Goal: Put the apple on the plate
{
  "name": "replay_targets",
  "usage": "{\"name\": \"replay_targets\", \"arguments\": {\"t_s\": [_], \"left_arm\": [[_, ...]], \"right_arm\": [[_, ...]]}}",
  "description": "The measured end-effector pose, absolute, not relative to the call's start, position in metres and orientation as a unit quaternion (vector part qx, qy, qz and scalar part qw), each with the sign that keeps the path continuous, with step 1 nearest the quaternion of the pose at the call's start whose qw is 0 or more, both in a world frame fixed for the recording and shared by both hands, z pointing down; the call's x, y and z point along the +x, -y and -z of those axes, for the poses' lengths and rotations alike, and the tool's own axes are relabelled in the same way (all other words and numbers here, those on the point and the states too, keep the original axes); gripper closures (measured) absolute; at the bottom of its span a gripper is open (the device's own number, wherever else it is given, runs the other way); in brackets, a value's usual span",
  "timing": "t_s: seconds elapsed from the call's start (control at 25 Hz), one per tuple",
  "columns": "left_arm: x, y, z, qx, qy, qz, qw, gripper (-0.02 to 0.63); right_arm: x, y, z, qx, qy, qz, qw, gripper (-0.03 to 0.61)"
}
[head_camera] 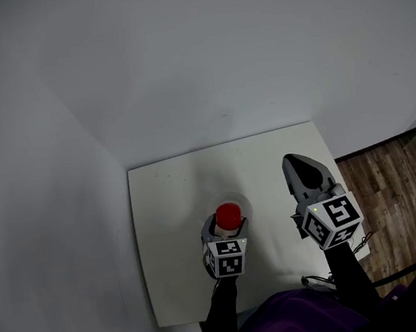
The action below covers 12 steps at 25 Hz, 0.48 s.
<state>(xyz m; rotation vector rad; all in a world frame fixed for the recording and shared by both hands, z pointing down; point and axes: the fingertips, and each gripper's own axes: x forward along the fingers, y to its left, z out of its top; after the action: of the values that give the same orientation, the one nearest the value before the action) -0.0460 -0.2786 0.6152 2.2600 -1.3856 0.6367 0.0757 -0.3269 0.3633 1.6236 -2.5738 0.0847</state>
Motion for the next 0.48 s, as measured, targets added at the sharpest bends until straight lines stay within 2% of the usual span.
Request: {"name": "replay_targets", "arguments": {"t_s": [0.48], "left_arm": [[-0.040,0.273,-0.642,0.804,0.479,-0.255,0.243,0.236]], "right_arm": [[0.076,0.327,-0.366,0.534,0.843,-0.033,0.049,0.566]]}}
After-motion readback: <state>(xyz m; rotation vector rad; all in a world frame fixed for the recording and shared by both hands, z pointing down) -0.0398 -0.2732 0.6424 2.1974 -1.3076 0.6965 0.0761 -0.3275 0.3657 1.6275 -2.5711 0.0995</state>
